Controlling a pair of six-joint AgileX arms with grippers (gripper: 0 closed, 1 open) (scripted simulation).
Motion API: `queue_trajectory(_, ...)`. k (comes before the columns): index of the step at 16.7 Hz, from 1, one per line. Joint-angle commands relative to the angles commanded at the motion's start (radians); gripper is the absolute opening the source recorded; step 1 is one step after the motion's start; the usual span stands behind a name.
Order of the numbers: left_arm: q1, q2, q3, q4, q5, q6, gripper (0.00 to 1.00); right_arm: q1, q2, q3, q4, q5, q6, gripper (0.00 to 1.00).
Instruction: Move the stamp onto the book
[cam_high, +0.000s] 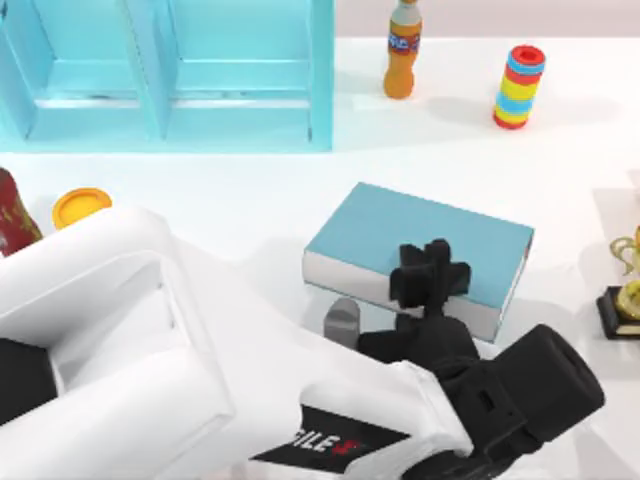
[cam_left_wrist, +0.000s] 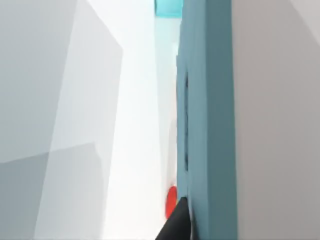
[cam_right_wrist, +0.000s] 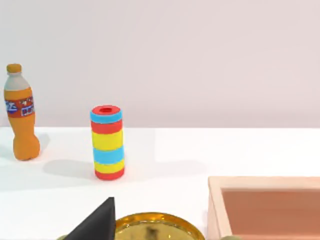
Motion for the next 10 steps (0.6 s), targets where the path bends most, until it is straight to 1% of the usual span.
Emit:
queue_trajectory(2, 0.000, 0.000, 0.000, 0.000, 0.000, 0.000, 0.00, 0.000, 0.000, 0.000, 0.000, 0.000, 0.000, 1.00)
queue_trajectory(10, 0.000, 0.000, 0.000, 0.000, 0.000, 0.000, 0.60, 0.000, 0.000, 0.000, 0.000, 0.000, 0.000, 1.00)
